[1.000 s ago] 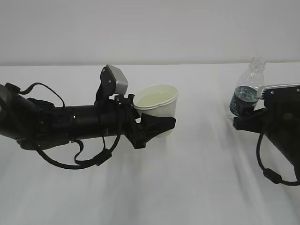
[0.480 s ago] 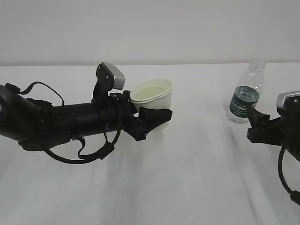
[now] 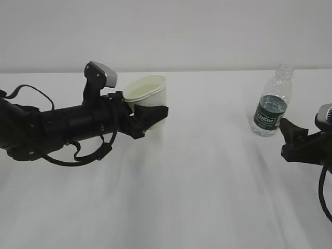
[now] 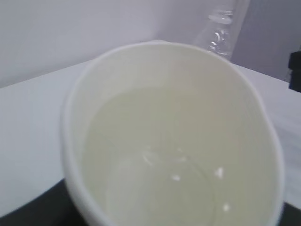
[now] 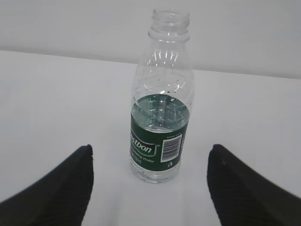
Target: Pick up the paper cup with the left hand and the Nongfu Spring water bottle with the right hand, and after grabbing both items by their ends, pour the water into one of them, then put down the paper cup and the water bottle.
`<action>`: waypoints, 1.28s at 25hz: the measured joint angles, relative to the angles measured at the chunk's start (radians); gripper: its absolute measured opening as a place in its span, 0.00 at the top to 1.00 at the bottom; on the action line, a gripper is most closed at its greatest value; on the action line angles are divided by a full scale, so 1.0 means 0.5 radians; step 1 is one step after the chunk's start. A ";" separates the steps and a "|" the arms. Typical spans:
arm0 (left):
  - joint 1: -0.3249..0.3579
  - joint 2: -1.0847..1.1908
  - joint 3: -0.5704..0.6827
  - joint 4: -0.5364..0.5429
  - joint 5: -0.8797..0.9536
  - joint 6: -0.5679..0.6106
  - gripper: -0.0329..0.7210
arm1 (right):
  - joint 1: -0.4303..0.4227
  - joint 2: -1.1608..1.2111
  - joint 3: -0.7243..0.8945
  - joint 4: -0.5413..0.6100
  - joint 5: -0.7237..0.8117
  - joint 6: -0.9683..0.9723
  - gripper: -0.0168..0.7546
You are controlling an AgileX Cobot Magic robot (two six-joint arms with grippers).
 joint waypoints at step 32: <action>0.536 0.000 0.000 -0.068 0.113 0.112 0.38 | 0.000 -0.005 0.013 -0.066 0.000 0.000 0.25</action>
